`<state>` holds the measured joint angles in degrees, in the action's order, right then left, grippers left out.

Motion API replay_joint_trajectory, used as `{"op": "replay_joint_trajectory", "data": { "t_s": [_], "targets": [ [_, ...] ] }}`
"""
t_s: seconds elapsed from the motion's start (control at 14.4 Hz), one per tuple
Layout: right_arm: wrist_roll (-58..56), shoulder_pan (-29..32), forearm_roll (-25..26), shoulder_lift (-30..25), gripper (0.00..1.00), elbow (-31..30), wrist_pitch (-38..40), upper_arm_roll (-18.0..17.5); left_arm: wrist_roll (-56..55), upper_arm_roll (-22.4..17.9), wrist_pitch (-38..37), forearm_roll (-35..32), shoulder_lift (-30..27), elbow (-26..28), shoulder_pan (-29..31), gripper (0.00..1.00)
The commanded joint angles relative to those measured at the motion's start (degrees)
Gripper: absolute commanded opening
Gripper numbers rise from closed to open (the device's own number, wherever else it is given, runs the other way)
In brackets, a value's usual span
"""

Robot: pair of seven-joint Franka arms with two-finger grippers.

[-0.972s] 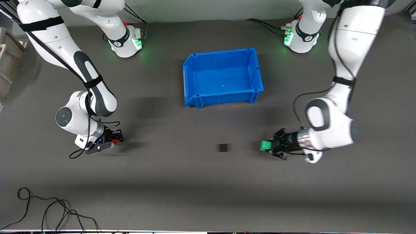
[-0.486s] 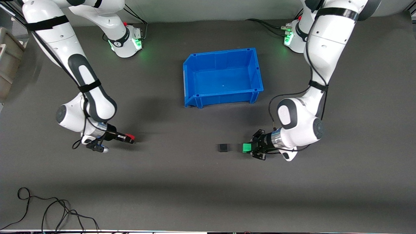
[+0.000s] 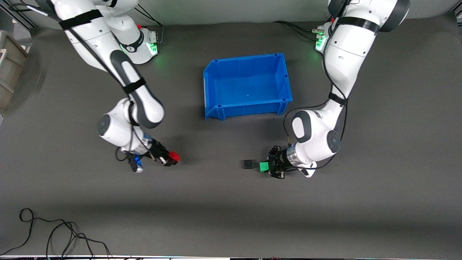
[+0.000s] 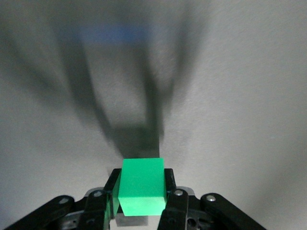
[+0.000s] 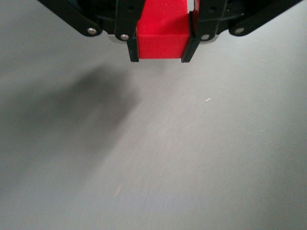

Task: Attach green and red cubes to black cube
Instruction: 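Carry the red cube and green cube toward the black cube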

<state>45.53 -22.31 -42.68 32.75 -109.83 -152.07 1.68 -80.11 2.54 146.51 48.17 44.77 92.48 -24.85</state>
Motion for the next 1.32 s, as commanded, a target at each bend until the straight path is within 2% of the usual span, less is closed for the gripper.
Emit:
{"op": "replay_joint_trajectory", "data": {
  "t_s": [0.0,0.42,0.49,0.83,1.04,1.18,1.25],
  "targets": [
    [17.5,-2.0,0.1,5.8,0.0,9.2,-0.5,1.0,-1.7,-1.0,0.9,0.2,0.9,-1.2,-2.3,0.3],
    [47.4,-6.3,21.6,11.7,0.0,16.8,0.9,0.9,-1.7,-1.0,1.7,0.2,0.9,-1.2,-4.3,0.3],
    [51.0,-6.5,23.9,12.7,0.0,18.8,2.4,0.8,-1.7,-1.0,2.4,0.3,0.9,-1.2,-4.4,0.3],
    [66.7,-9.5,31.4,20.1,0.0,32.8,12.6,0.8,-1.7,-1.0,3.1,0.3,1.6,-2.5,-5.8,0.3],
    [71.5,-11.4,32.0,22.4,0.0,36.4,14.1,0.7,-1.8,-1.0,4.7,0.6,3.1,-4.0,-7.2,0.33],
    [74.2,-12.8,32.2,23.0,0.0,36.8,14.1,0.9,-1.8,-1.0,4.7,0.6,3.7,-4.5,-7.5,0.42],
    [74.6,-13.5,32.2,23.0,0.0,36.8,14.2,0.9,-1.8,-1.0,4.7,0.6,3.8,-4.8,-7.8,0.51]
  ]
}}
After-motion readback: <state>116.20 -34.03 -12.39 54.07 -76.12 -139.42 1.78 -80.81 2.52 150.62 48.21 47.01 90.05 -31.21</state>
